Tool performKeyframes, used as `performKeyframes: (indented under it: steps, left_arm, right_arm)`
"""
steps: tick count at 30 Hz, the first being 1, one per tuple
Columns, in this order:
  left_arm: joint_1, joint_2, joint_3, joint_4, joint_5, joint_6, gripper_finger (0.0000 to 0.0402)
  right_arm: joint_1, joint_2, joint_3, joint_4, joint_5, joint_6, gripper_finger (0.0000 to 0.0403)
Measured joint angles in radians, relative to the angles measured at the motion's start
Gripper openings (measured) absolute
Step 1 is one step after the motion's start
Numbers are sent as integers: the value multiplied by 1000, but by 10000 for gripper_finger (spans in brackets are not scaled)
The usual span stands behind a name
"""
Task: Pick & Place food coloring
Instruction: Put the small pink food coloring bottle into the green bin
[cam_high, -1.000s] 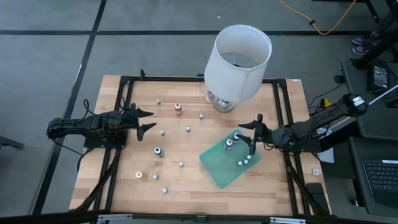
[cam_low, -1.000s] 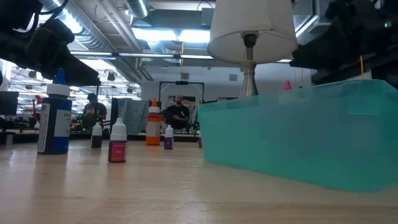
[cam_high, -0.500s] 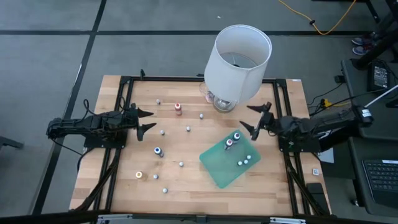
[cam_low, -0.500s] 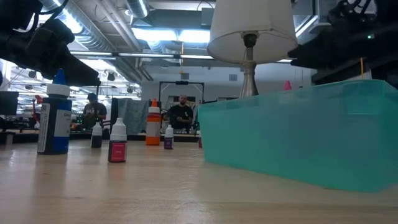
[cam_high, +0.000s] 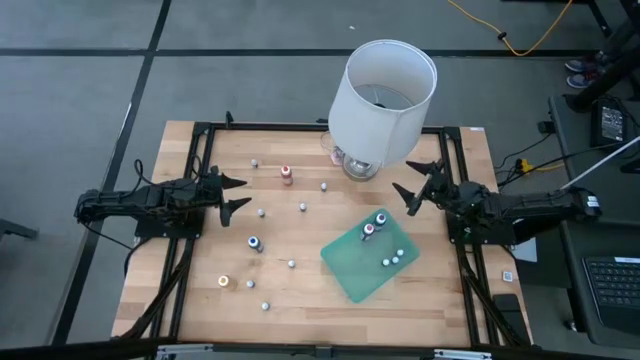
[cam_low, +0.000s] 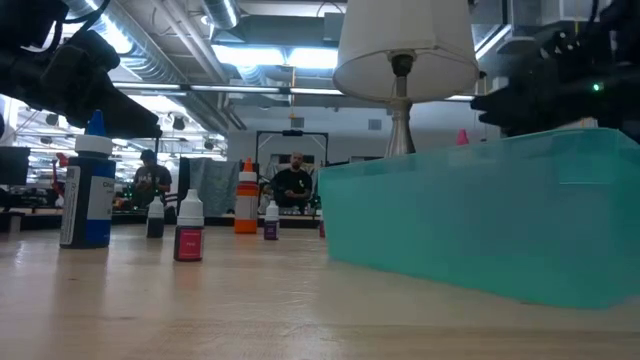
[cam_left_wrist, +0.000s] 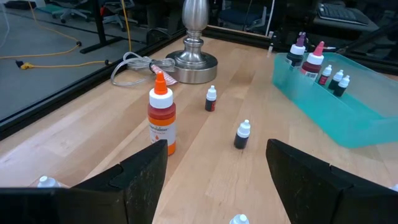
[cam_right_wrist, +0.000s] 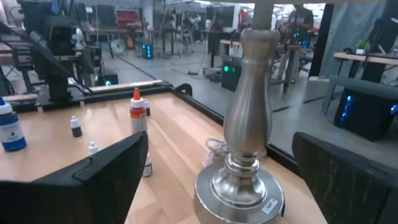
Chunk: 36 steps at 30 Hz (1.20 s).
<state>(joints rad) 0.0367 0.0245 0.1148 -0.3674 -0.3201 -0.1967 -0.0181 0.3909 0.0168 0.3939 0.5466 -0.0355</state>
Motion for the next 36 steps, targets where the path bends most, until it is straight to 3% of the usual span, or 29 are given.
performKeyframes:
  steps: [21, 36]
  left_arm:
    - [0, 0, 0, 0, 0, 0, 269]
    - [0, 0, 0, 0, 0, 0, 269]
  right_arm:
    - [0, -265, -11, -94, 1, 1, 397]
    - [0, -362, -11, -90, 2, 4, 397]
